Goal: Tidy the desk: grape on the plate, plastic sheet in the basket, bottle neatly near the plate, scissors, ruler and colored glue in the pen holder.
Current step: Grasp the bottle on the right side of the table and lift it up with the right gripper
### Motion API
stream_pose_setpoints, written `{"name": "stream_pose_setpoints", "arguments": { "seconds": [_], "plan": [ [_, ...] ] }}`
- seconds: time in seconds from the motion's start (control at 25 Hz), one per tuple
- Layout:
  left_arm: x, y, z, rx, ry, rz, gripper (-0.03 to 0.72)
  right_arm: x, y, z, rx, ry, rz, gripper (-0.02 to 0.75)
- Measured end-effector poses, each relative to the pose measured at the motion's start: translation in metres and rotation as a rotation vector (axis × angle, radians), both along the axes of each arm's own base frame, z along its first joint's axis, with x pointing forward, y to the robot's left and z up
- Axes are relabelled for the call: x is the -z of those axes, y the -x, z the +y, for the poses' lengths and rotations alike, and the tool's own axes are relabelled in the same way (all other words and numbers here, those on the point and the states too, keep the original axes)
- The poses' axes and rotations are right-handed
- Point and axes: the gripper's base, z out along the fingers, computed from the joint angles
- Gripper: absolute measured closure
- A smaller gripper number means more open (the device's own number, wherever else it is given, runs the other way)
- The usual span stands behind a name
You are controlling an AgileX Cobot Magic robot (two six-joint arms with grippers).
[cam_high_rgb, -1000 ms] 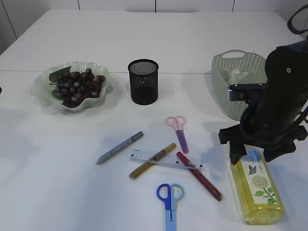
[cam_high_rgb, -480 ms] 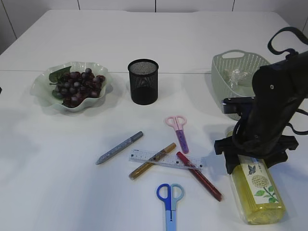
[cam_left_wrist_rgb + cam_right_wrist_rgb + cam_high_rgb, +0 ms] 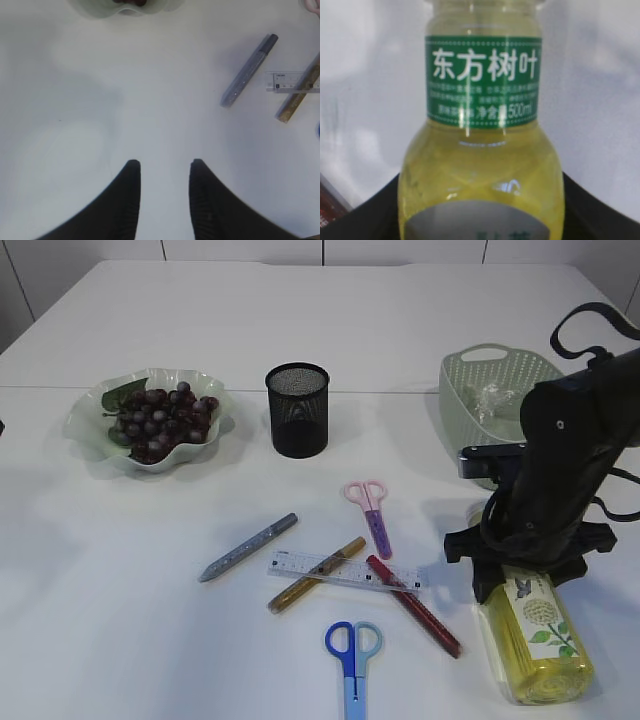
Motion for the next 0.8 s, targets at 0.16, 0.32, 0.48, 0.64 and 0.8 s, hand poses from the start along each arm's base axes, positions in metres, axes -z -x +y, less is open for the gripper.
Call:
{"name": "stream_pose_setpoints", "arguments": {
  "seconds": [0.16,0.32,0.48,0.64,0.8],
  "plan": [
    [0.000,0.000,0.000,0.000,0.000,0.000,0.442,-0.001,-0.001,0.000,0.000,0.001,0.000,0.270],
    [0.000,0.000,0.000,0.000,0.000,0.000,0.442,-0.003,-0.002,0.000,-0.033,0.007,0.013,0.273],
    [0.000,0.000,0.000,0.000,-0.002,0.000,0.442,-0.014,0.000,0.000,-0.072,0.005,0.001,0.274],
    [0.000,0.000,0.000,0.000,-0.002,0.000,0.442,-0.055,0.009,-0.001,-0.127,-0.027,-0.082,0.275],
    [0.000,0.000,0.000,0.000,-0.002,0.000,0.442,-0.105,0.028,0.003,-0.292,-0.130,-0.197,0.276]
  ]
}}
